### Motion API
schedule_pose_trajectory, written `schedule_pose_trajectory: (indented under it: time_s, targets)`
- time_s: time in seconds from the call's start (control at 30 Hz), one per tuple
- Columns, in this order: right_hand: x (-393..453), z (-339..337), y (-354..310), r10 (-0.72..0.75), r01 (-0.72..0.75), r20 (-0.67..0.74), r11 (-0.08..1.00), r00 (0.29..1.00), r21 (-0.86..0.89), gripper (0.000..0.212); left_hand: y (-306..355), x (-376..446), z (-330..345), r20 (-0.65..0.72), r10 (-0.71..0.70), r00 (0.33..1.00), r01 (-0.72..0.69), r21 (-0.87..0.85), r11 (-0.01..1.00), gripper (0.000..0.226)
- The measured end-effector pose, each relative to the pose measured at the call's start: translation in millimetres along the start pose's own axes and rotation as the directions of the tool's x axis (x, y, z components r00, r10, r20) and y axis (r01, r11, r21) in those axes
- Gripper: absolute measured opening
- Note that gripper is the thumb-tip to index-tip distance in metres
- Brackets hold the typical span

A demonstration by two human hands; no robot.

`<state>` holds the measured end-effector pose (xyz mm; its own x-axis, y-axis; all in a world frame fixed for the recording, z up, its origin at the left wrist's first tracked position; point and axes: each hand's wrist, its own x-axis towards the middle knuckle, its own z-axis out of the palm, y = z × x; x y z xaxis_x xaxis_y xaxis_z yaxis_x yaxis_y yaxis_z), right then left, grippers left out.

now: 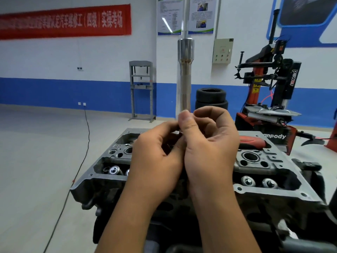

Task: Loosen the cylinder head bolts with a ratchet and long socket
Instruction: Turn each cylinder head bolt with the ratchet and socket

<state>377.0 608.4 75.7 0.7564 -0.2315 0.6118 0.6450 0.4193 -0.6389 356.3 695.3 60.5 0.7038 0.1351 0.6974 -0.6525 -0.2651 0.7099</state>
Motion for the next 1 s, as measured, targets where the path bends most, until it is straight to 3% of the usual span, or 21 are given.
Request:
schedule_pose_trajectory:
  time_s: [0.07,0.13,0.3,0.47,0.63,0.8,0.9,1.0]
  targets:
    - [1.2,0.4,-1.2,0.042,-0.043,0.027,0.998,0.999,0.038,0.015,0.4,1.1,-2.0,0.043,0.015,0.999,-0.015,0.009,1.000,0.022]
    - [1.3,1.3,-1.7,0.075,-0.078,0.047,0.995,0.996,0.064,0.012,-0.7,1.7,-1.9,0.001,0.000,1.000,0.000,-0.001,1.000,0.021]
    - [-0.7,1.1,-2.4,0.029,-0.029,0.016,1.000,0.999,0.001,0.027,-3.3,-0.7,1.2,-0.135,-0.004,0.991,0.010,0.045,0.999,0.013]
    - [1.7,0.1,-2.9,0.084,-0.089,0.065,0.993,0.994,0.071,0.015,-4.6,1.6,-5.0,0.051,-0.066,0.997,0.071,-0.099,0.993,0.017]
    - [-0.5,1.7,-1.0,0.037,-0.037,0.035,0.999,0.999,-0.016,0.030,-2.7,-0.5,1.5,-0.112,-0.025,0.993,0.027,0.022,0.999,0.017]
    - [0.3,0.0,-0.3,0.046,-0.047,0.062,0.999,0.997,0.010,0.019,-0.1,0.7,-6.2,0.106,-0.027,0.994,0.028,-0.016,0.999,0.031]
    - [0.1,1.2,-1.3,0.101,-0.110,0.118,0.991,0.988,0.078,0.013,1.8,0.5,-3.0,0.021,-0.032,0.999,0.032,0.023,0.999,0.030]
    - [-0.6,1.9,-1.0,0.070,-0.071,0.064,0.997,0.996,0.020,0.023,1.4,-0.9,3.1,-0.080,-0.039,0.996,0.043,0.048,0.998,0.026]
